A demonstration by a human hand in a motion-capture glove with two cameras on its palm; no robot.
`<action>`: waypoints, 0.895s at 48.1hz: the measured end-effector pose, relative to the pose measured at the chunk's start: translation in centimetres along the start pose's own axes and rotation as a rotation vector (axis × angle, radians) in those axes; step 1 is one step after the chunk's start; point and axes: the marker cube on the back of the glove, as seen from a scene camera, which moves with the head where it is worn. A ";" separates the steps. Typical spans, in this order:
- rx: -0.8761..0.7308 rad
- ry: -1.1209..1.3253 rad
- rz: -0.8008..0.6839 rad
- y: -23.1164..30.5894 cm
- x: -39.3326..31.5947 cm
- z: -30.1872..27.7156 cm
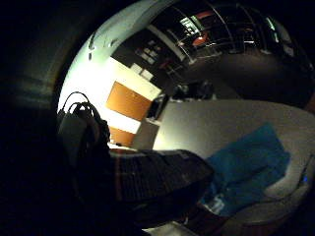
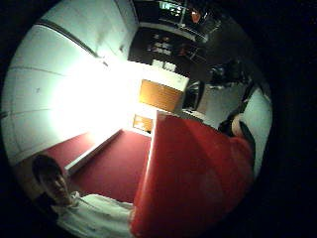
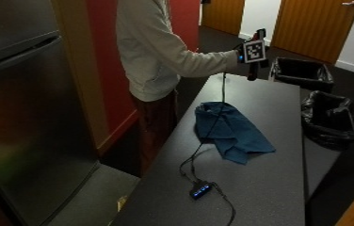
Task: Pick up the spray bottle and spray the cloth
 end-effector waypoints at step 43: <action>-0.128 -0.056 0.111 -1.3 15.6 25.8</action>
